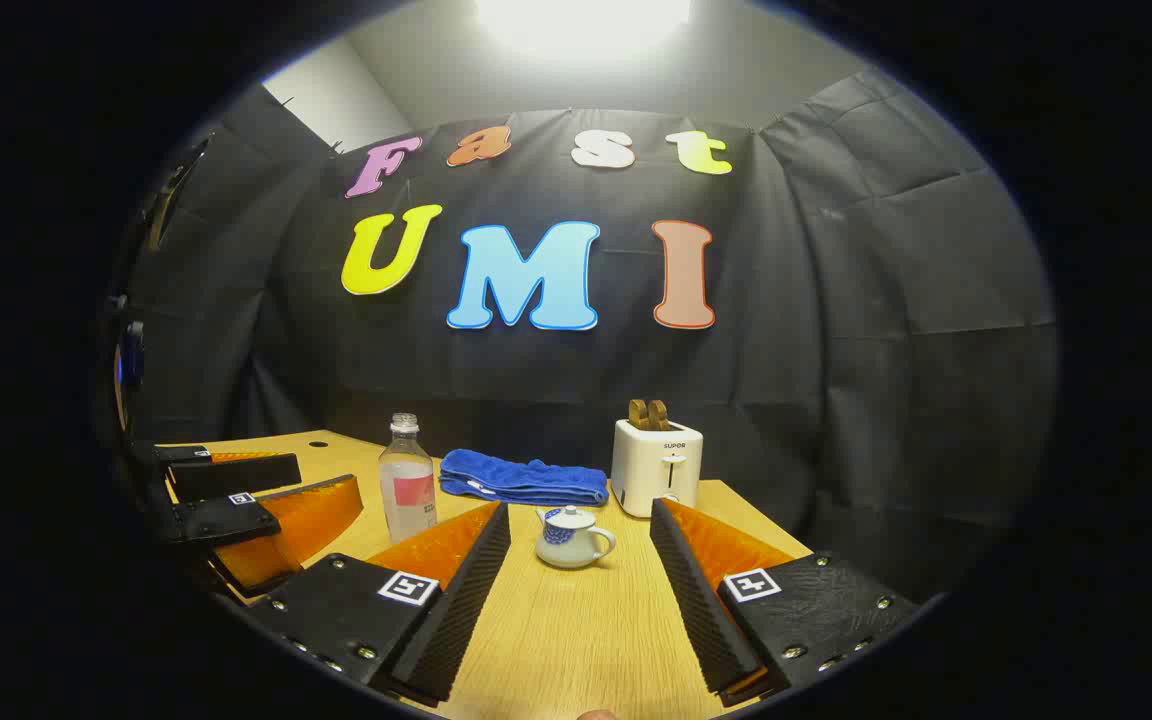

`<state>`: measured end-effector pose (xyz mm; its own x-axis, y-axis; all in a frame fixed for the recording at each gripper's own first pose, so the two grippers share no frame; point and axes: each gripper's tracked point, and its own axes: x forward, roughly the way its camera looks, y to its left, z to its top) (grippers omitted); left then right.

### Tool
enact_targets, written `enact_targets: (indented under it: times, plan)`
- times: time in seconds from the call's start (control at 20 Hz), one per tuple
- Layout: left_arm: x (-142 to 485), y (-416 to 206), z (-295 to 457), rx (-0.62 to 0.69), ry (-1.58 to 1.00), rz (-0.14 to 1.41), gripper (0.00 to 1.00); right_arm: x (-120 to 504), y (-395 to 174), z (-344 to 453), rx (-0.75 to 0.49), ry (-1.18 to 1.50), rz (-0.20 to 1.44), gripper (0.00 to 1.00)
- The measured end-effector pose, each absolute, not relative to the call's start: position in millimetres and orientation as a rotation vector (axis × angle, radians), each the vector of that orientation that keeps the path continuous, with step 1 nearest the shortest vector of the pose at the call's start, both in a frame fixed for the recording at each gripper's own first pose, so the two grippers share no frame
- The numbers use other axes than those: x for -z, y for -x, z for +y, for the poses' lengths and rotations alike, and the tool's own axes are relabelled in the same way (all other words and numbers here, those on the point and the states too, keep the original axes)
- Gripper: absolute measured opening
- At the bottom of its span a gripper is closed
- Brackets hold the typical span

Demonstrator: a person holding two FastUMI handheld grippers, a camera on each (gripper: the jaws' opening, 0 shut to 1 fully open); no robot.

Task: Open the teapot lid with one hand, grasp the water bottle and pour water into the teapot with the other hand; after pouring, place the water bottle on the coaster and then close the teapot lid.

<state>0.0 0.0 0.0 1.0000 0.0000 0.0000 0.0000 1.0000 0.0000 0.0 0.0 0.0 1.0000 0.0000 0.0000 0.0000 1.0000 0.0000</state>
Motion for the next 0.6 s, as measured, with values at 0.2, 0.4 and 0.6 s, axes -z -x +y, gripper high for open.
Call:
enact_targets:
  times: [0.2,0.4,0.6]
  plan:
    - [-2,1,3,-0.001,0.007,-0.005,0.99,-3,-3,3,-0.003,-0.005,0.0,0.88]
    - [-3,-2,7,0.001,-0.002,0.002,0.99,-11,-8,10,-0.024,-0.003,-0.003,0.88]
    - [-4,-11,6,0.02,-0.014,0.012,0.99,-32,-17,18,-0.063,0.001,-0.033,0.88]
